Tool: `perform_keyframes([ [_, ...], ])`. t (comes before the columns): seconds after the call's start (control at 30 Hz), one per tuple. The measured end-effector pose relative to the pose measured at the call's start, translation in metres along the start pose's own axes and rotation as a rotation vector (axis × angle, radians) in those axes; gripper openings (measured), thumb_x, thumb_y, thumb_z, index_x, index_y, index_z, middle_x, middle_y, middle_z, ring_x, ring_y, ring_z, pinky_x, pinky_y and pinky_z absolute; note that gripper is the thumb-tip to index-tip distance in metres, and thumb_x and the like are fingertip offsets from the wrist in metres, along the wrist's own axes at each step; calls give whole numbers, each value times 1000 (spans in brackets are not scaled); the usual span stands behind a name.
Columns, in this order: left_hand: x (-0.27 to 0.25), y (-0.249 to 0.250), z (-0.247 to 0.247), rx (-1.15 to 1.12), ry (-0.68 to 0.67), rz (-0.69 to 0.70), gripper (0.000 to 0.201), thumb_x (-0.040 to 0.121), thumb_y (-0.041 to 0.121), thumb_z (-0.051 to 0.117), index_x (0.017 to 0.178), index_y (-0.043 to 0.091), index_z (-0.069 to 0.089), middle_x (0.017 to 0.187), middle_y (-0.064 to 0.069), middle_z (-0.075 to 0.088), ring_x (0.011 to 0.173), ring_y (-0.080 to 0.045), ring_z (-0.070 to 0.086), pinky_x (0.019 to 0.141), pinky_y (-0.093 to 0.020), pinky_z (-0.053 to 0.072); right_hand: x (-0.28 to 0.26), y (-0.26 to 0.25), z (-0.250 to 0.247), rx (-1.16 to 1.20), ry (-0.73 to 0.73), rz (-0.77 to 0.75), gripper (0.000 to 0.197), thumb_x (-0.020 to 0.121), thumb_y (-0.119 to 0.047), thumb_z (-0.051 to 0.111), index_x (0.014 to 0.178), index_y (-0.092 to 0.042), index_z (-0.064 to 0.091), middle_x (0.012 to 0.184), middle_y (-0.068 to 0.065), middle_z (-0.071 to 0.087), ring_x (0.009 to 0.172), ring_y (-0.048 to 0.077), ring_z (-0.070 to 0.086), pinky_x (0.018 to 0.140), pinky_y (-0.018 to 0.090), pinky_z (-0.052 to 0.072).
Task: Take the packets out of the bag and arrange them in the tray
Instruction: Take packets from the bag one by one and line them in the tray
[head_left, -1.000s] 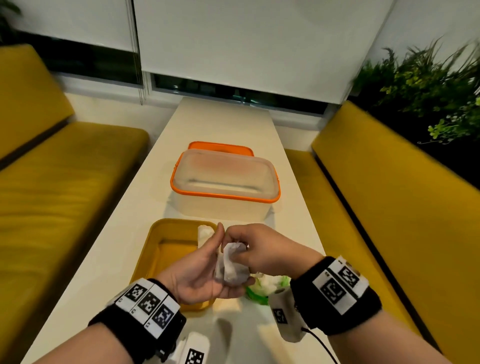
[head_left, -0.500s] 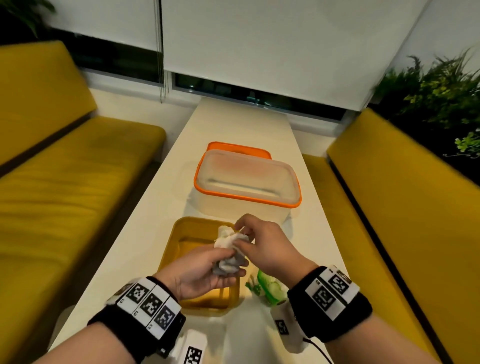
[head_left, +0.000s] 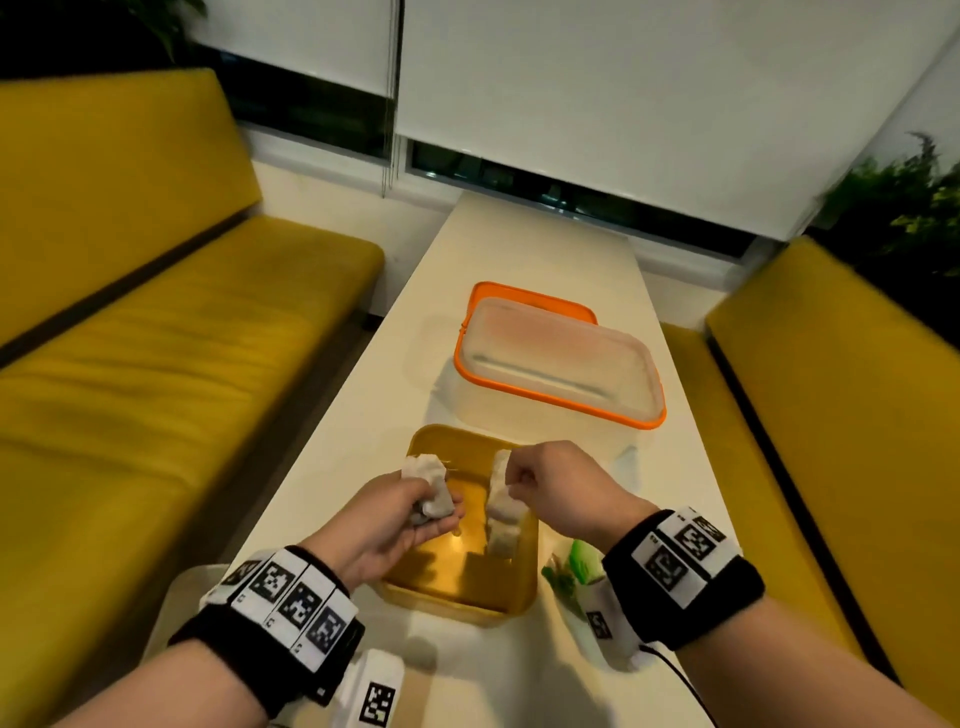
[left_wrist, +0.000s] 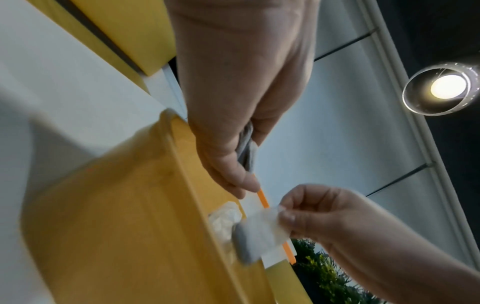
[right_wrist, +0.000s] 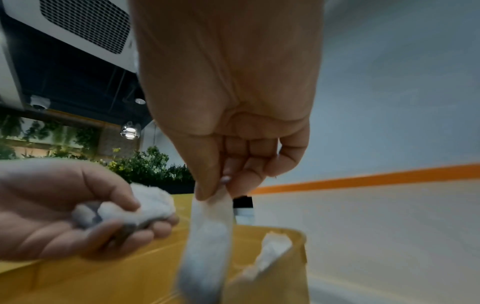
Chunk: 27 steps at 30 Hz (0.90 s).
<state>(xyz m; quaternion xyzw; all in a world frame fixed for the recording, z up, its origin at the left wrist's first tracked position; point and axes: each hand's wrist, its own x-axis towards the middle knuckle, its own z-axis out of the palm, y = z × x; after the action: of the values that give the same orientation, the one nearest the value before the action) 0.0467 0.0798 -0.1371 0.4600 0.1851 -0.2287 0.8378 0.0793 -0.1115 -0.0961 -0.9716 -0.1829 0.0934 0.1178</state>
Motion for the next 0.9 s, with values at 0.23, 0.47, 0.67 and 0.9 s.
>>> perform_keyframes([
  [0.23, -4, 4, -7, 14, -44, -15, 17, 94, -2, 48, 110, 4, 51, 102, -24, 67, 91, -31, 66, 69, -30, 58, 9, 2, 31, -95, -147, 111, 7, 88, -24, 60, 89, -28, 64, 97, -4, 63, 93, 19, 55, 80, 31, 40],
  [0.47, -3, 1, -9, 64, -36, -38, 36, 91, -1, 55, 125, 4, 45, 115, -24, 63, 97, -32, 67, 70, -31, 60, 10, 1, 41, -288, -85, 97, 19, 93, -24, 51, 106, -29, 63, 109, 0, 61, 105, 22, 49, 89, 38, 31],
  [0.67, -3, -8, 6, 196, -60, 5, 25, 90, -4, 56, 112, 8, 55, 104, -15, 65, 88, -25, 68, 60, -24, 59, -2, -3, 20, 167, 224, 74, 27, 91, -37, 55, 115, -25, 61, 105, -5, 61, 100, 15, 55, 87, 32, 44],
  [0.9, -5, -19, 27, 343, -80, 40, 19, 87, -3, 61, 97, 13, 62, 88, -7, 69, 75, -17, 67, 57, -21, 57, -12, -11, 16, 379, 165, 85, 11, 79, -14, 69, 89, -18, 68, 79, -3, 63, 75, 13, 57, 66, 22, 41],
])
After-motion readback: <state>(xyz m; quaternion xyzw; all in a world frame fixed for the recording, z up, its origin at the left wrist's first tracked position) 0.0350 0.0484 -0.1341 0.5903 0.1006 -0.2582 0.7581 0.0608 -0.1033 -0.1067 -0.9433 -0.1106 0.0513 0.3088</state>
